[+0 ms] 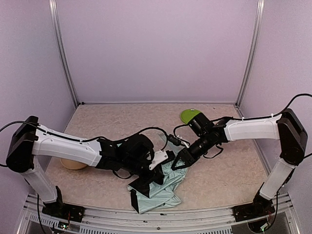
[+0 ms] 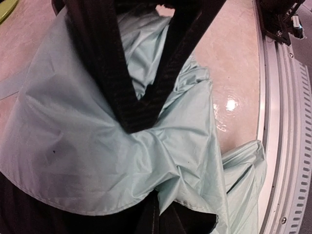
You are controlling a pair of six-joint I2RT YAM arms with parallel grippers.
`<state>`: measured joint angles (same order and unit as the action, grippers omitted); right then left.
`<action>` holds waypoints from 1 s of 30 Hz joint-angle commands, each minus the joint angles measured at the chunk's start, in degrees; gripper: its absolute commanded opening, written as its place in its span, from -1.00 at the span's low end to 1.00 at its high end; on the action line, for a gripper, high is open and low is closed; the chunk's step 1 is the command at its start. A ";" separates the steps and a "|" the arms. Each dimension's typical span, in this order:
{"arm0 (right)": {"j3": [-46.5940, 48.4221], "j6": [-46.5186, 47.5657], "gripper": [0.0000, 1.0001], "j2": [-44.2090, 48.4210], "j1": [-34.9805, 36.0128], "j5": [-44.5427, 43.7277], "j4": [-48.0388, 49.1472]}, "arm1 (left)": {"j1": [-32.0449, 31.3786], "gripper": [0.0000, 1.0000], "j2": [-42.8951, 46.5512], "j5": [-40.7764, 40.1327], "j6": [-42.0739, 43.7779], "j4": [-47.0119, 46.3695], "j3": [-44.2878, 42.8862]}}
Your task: Put away the umbrella
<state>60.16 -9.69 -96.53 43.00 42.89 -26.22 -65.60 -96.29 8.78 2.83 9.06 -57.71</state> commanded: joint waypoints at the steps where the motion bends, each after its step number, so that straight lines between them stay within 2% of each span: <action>1: 0.82 2.55 -0.10 1.82 -0.19 1.54 1.33 | 0.04 -1.00 6.05 5.18 1.08 -1.65 -2.23; 3: 1.04 3.28 0.09 1.65 -0.64 1.40 0.79 | 0.08 -1.00 8.97 6.21 1.90 -1.40 -3.54; 5: 1.26 3.84 0.14 2.01 -1.17 1.38 0.57 | 0.12 -1.00 11.14 7.30 2.58 -0.92 -4.33; 9: 1.49 5.10 0.15 2.73 -1.77 1.24 0.43 | 0.19 -1.00 13.81 8.69 3.14 -0.20 -4.71; 14: 2.57 6.93 0.15 3.71 -1.99 0.66 -1.67 | 0.45 -1.00 15.70 5.44 4.11 1.05 -5.78; 18: 3.35 8.71 0.15 6.56 -3.24 0.09 -3.88 | 3.58 -1.00 17.55 5.03 4.30 1.64 -5.47; 20: 2.70 8.98 -0.01 8.50 -4.66 -0.27 -4.15 | 6.17 -1.00 19.25 7.98 3.79 -0.01 -3.79; 23: 0.19 8.13 -0.62 11.17 -5.99 0.13 -0.54 | 7.89 -1.00 22.27 11.96 5.12 -3.30 0.13; 24: -0.37 7.92 -0.75 11.65 -6.00 0.77 1.47 | 7.83 -1.00 23.08 12.57 6.08 -3.73 1.27; 28: -0.39 6.58 -1.00 11.66 -5.91 3.65 8.07 | 8.18 -1.00 24.42 14.48 6.98 -3.76 3.22; 30: 0.30 7.21 -1.00 11.32 -5.91 2.82 9.46 | 8.49 -1.00 24.78 15.15 6.72 -3.71 4.03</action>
<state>60.45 -2.66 -85.32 37.19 44.58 -22.96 -57.47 -72.64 20.45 8.23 7.66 -55.31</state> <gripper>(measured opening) 0.008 0.007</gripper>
